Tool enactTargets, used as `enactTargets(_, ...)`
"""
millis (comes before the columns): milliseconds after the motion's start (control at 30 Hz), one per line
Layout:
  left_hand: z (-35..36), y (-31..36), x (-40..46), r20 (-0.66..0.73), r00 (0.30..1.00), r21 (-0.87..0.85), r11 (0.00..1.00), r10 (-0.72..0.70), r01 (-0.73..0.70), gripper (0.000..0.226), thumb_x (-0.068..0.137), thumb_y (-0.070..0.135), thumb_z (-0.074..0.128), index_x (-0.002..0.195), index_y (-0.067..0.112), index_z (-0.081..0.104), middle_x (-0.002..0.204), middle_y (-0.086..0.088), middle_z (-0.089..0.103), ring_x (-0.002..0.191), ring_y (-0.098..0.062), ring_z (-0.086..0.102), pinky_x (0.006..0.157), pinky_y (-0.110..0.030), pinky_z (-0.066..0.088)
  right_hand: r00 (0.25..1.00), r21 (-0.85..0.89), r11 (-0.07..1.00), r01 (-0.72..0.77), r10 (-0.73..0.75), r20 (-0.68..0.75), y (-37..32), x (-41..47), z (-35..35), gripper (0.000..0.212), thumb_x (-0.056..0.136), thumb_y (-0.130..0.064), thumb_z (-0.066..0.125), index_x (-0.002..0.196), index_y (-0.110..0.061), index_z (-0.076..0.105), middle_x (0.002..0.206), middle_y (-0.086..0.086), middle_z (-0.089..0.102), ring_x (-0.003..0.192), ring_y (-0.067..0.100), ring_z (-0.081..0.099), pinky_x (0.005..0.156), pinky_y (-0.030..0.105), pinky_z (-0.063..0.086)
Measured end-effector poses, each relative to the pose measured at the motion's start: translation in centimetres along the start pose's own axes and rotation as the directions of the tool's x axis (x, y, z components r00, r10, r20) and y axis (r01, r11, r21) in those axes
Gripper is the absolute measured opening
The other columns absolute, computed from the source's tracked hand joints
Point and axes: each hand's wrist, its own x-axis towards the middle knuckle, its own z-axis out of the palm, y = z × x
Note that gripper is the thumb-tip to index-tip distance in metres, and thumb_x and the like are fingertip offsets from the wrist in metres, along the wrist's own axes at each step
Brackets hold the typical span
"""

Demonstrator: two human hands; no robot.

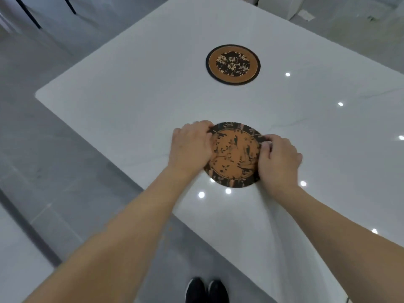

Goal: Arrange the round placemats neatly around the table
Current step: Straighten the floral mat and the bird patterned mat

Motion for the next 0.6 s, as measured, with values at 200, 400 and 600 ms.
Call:
enactTargets(200,-6.1,-8.5,-2.2,0.044,0.998,-0.008,0.999,-0.051,0.051,0.025,0.093,0.020,0.049,0.113,0.019,0.063,0.097,0.000,0.072,0.092,-0.022,0.063,0.092,-0.046,0.047,0.994,0.107,0.991,0.077,-0.085,0.071,-6.9,-4.4,3.6,0.029,0.093,-0.025,0.037,0.113,-0.024,0.059,0.105,-0.005,0.062,0.100,0.019,0.053,0.089,0.036,0.030)
enactTargets(400,-5.5,-10.8,-2.8,-0.062,0.997,-0.035,0.999,-0.039,0.036,0.025,0.087,0.021,0.047,0.103,0.015,0.066,0.081,0.001,0.069,0.079,-0.023,0.061,0.087,-0.044,0.045,0.980,0.025,0.982,0.188,-0.189,0.056,-7.5,-5.0,4.6,0.022,0.091,-0.027,0.041,0.105,-0.023,0.058,0.098,-0.006,0.060,0.090,0.017,0.050,0.086,0.032,0.032)
enactTargets(600,-5.2,-11.3,-2.8,-0.129,0.991,-0.058,0.997,-0.048,0.041,0.021,0.088,0.018,0.054,0.106,0.015,0.065,0.085,0.001,0.068,0.079,-0.019,0.059,0.089,-0.036,0.041,0.980,-0.012,0.981,0.194,-0.193,0.056,-7.7,-4.9,4.7,0.022,0.090,-0.028,0.045,0.108,-0.024,0.055,0.100,-0.005,0.054,0.093,0.016,0.047,0.087,0.032,0.031)
